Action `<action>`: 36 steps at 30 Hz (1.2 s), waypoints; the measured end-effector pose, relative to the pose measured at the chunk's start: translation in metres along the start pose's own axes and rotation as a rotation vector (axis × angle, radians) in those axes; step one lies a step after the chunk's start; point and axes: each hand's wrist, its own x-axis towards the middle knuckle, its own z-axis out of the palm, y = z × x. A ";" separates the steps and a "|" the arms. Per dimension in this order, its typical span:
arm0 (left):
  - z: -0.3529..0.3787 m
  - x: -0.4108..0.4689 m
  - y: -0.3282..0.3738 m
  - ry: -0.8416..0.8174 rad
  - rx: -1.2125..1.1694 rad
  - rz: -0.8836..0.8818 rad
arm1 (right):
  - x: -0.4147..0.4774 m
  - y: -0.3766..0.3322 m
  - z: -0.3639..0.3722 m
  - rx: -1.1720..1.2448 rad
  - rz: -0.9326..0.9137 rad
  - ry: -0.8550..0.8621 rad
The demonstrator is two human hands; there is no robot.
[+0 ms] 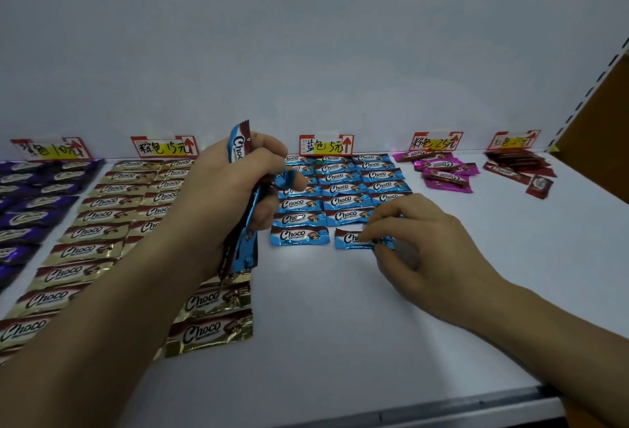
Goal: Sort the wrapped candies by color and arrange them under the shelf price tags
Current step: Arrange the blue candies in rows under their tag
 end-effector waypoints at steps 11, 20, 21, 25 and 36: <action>0.008 0.004 -0.006 0.103 -0.290 -0.141 | 0.002 -0.002 0.004 -0.051 -0.033 -0.062; 0.004 0.008 -0.012 0.071 -0.547 -0.250 | 0.002 -0.013 -0.002 -0.023 -0.036 0.027; 0.004 0.009 -0.011 0.067 -0.571 -0.244 | 0.005 -0.022 -0.006 0.024 -0.049 0.063; 0.003 0.011 -0.012 0.127 -0.623 -0.230 | 0.026 -0.074 -0.011 0.412 -0.092 -0.014; -0.004 0.014 -0.015 0.239 -0.656 -0.327 | 0.078 -0.098 0.026 0.616 0.106 0.185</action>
